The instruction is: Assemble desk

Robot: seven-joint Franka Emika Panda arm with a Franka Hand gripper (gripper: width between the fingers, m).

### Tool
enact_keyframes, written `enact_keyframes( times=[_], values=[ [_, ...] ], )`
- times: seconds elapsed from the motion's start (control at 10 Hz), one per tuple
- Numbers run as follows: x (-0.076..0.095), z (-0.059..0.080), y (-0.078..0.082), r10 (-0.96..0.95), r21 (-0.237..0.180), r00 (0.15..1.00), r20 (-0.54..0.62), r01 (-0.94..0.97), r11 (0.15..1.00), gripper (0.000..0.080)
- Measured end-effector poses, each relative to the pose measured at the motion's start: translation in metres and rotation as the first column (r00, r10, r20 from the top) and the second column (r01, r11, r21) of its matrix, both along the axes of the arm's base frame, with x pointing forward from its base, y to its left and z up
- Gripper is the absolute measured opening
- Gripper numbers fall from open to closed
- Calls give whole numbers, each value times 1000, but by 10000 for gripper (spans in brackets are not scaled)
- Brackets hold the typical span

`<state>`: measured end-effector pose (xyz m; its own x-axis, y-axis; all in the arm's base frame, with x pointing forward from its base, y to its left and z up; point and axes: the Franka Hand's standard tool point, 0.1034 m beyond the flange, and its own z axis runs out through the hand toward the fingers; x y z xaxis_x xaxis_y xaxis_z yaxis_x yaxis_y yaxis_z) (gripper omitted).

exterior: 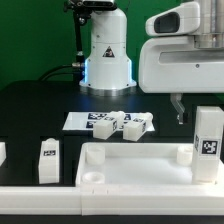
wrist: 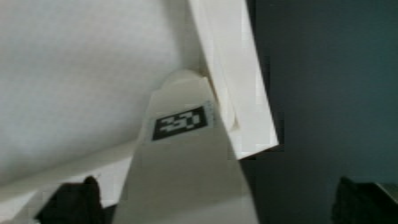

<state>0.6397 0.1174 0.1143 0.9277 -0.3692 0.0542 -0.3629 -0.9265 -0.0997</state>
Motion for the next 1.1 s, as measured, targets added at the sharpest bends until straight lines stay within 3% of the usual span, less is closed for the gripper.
enact_keyframes(
  times=[0.1, 0.2, 0.3, 0.4, 0.5, 0.7, 0.9, 1.0, 1.1],
  values=[
    [0, 0, 0, 1, -1, 1000, 0, -1, 1000, 522],
    [0, 0, 0, -85, 8, 996, -7, 85, 996, 522],
    [0, -1, 1, -169, 14, 986, -15, 169, 986, 344],
    [-3, -2, -2, -266, 8, 963, -34, 266, 964, 344],
    [-4, -3, -1, -378, 13, 924, -47, 379, 925, 293],
    [-4, -3, 2, -628, 29, 774, -77, 631, 775, 291],
    [-3, -4, 2, -877, 98, 466, -118, 884, 457, 290],
    [-5, -4, 0, -919, 125, 367, -144, 928, 351, 291],
    [-5, -4, 2, -925, 120, 349, -151, 935, 333, 291]
  ],
)
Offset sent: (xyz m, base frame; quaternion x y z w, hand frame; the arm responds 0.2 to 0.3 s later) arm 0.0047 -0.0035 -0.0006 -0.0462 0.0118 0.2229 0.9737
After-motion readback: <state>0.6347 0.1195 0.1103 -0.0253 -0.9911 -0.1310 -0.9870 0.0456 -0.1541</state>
